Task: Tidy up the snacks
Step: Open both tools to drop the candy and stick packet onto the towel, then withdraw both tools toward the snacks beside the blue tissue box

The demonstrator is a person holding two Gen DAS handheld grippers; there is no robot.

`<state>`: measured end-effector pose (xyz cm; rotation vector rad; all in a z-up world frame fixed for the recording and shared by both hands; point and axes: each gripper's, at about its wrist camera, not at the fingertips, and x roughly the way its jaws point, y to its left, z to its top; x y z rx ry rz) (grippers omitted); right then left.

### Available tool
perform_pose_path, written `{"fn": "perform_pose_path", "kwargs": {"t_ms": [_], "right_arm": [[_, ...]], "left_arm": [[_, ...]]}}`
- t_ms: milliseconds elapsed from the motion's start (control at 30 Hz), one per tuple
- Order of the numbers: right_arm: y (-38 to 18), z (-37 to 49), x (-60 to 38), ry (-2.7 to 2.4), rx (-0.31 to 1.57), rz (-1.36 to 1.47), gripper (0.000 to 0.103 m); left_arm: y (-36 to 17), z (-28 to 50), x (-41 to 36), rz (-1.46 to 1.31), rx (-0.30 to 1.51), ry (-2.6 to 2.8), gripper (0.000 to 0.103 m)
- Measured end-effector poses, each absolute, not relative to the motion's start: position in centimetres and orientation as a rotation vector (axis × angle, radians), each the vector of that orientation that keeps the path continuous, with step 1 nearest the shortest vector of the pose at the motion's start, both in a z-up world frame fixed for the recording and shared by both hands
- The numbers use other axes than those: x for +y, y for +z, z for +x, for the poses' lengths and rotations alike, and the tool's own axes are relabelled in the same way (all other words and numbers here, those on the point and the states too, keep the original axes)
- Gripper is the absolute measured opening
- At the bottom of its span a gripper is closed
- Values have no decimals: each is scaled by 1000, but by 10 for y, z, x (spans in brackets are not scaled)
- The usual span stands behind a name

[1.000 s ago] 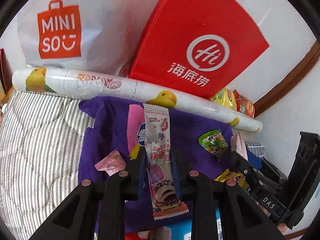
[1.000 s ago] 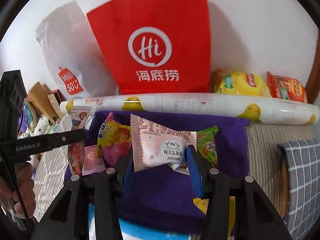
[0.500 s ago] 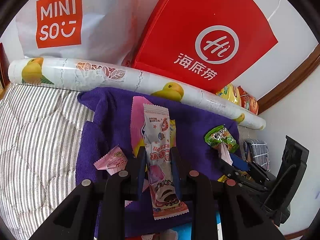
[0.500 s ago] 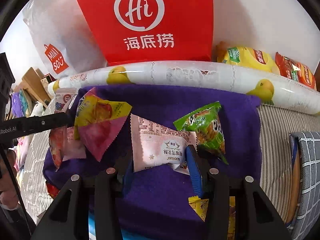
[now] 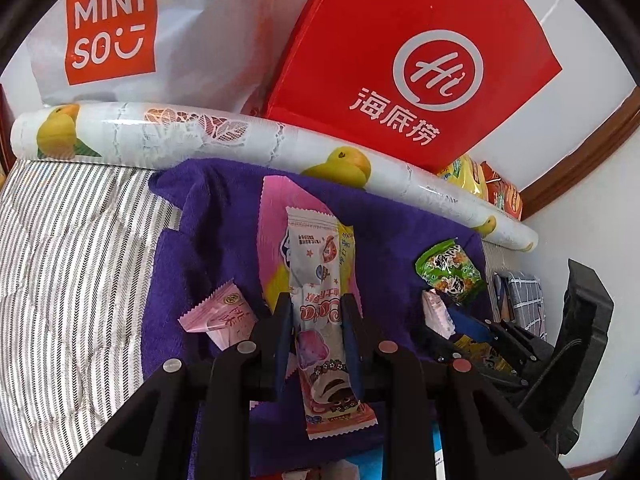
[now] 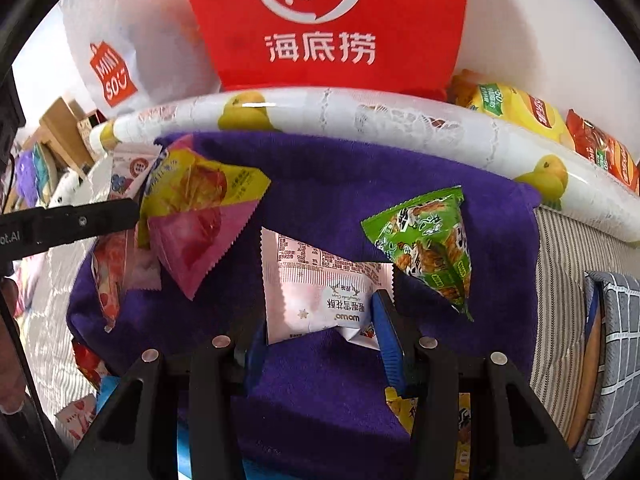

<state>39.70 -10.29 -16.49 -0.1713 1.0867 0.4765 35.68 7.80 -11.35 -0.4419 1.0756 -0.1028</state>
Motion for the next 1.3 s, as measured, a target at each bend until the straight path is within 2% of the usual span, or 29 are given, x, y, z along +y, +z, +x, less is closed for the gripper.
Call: {"fn": "perform_pose_path", "kwargs": {"t_ms": [233, 400, 500, 633, 1300], "right_arm": [[-166, 395, -96, 487, 1110, -184, 48], [-147, 381, -102, 499, 1070, -141, 55], [-134, 369, -108, 491, 1026, -116, 61], [-120, 351, -118, 477, 1005, -85, 62], [-101, 221, -111, 562, 1021, 25, 62]], "left_arm": [[-117, 357, 73, -430, 1071, -110, 23], [-117, 355, 76, -449, 1054, -124, 25], [-112, 350, 78, -454, 1047, -126, 34], [-104, 338, 82, -440, 1048, -116, 44], [-75, 219, 122, -419, 1032, -39, 55]]}}
